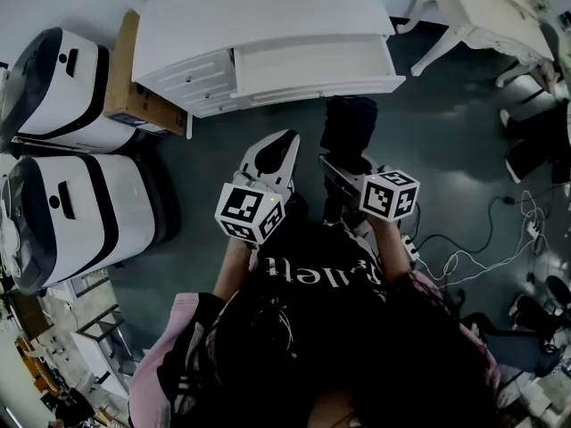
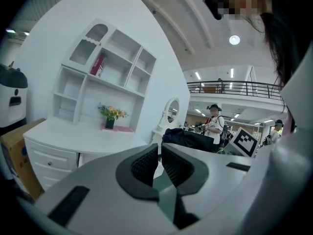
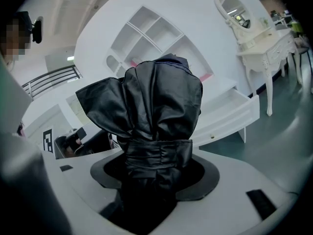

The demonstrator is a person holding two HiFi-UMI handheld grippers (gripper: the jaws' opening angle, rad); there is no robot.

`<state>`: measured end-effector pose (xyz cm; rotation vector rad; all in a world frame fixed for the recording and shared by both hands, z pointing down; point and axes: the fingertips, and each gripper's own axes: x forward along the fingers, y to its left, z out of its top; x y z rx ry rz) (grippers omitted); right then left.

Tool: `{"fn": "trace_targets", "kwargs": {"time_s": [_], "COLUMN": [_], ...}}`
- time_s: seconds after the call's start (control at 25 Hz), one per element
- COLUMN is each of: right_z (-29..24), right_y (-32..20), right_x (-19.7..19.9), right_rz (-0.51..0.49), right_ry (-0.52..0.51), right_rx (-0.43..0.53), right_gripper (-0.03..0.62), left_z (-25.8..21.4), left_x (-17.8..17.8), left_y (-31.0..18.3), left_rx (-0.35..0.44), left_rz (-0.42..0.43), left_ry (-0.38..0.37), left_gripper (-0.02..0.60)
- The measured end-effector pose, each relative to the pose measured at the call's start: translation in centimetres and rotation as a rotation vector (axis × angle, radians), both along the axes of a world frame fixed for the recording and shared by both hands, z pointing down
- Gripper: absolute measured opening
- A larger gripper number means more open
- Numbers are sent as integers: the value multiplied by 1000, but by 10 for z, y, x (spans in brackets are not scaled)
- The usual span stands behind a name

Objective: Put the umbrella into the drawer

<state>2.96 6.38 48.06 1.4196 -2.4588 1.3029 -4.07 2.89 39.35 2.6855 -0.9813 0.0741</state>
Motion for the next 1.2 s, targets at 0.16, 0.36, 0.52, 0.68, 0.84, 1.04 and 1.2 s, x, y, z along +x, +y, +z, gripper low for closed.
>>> {"fn": "trace_targets", "kwargs": {"time_s": [0.16, 0.36, 0.52, 0.68, 0.84, 1.04, 1.2], "right_z": [-2, -7, -7, -3, -1, 15, 30], "right_y": [-32, -71, -91, -101, -110, -125, -151], "right_x": [-16, -40, -48, -46, -39, -20, 0], "right_rz": [33, 71, 104, 135, 148, 144, 109], "right_ry": [-1, -7, 2, 18, 11, 41, 63], "right_rx": [-2, 7, 11, -10, -27, -68, -97], "right_gripper": [296, 296, 296, 296, 296, 296, 296], "left_z": [-2, -3, -4, -1, 6, 15, 28], "left_x": [-16, -37, -48, -51, -44, -32, -23], "left_y": [-34, -76, -98, -110, -119, -134, -164], "left_rx": [9, 19, 22, 5, -20, -46, -71], "left_rz": [30, 66, 88, 108, 120, 115, 66], "left_ry": [6, 12, 10, 26, 26, 23, 6], "left_gripper": [31, 31, 31, 31, 31, 31, 31]}}
